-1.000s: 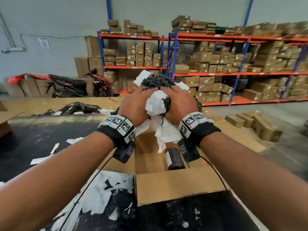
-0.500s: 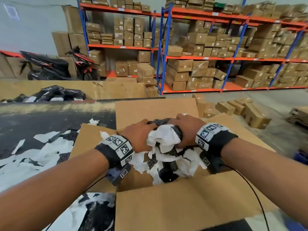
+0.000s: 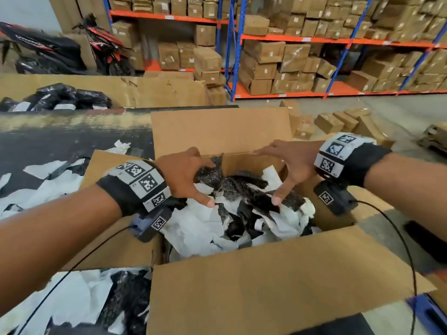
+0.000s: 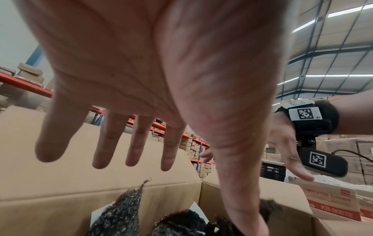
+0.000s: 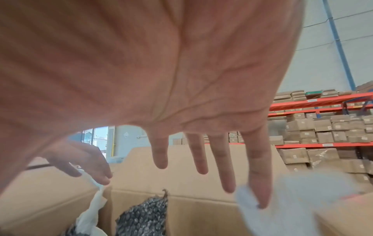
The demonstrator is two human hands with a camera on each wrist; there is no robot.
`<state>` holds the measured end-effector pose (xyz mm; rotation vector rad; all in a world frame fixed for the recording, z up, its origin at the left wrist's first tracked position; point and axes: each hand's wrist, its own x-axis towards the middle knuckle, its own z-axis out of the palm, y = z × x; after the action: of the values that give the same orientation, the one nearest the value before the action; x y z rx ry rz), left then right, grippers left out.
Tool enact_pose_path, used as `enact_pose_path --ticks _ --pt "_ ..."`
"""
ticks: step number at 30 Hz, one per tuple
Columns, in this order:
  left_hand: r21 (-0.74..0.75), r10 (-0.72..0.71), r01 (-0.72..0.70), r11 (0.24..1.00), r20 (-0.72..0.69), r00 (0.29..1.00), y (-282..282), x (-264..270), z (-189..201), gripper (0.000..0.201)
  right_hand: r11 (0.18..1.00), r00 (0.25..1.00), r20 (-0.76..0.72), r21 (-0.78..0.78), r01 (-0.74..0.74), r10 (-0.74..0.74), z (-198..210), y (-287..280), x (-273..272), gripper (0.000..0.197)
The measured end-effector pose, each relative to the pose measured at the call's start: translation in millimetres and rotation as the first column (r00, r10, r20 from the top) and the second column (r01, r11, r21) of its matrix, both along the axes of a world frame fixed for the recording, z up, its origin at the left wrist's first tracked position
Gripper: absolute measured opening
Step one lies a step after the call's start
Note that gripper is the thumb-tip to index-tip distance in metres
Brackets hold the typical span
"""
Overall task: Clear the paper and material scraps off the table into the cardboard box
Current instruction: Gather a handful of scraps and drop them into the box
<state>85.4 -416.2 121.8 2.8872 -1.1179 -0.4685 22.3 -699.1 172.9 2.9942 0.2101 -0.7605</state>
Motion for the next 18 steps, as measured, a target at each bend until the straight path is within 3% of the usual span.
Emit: enact_pose_path --ticks 4,6,11,15,18 --pt "0.012 0.01 -0.01 1.0 0.003 1.0 -8.0 -3.1 6.9 0.128 0.998 0.999 -0.007 0.034 -0.049 0.049 7.1 -7.3 5.7 0.115" --pt "0.033 0.029 -0.029 0.999 -0.021 0.999 -15.7 -3.4 4.7 0.125 0.994 0.995 0.002 0.023 -0.103 0.103 -2.5 -6.7 10.9 0.118" --pt "0.188 0.152 -0.131 0.973 -0.104 0.983 -47.4 2.4 -17.1 0.151 0.985 0.984 -0.06 0.043 -0.164 0.167 -67.5 -7.1 39.6 0.148" --pt "0.406 0.287 -0.184 0.895 -0.208 0.935 -71.8 9.0 -60.3 0.165 0.983 0.968 -0.188 -0.048 -0.176 0.164 -120.6 0.2 58.7 0.157" --pt "0.501 0.396 -0.232 0.834 -0.248 0.884 -78.5 0.1 -104.8 0.168 0.984 0.98 -0.171 -0.128 -0.125 0.103 -179.2 -9.5 68.1 0.157"
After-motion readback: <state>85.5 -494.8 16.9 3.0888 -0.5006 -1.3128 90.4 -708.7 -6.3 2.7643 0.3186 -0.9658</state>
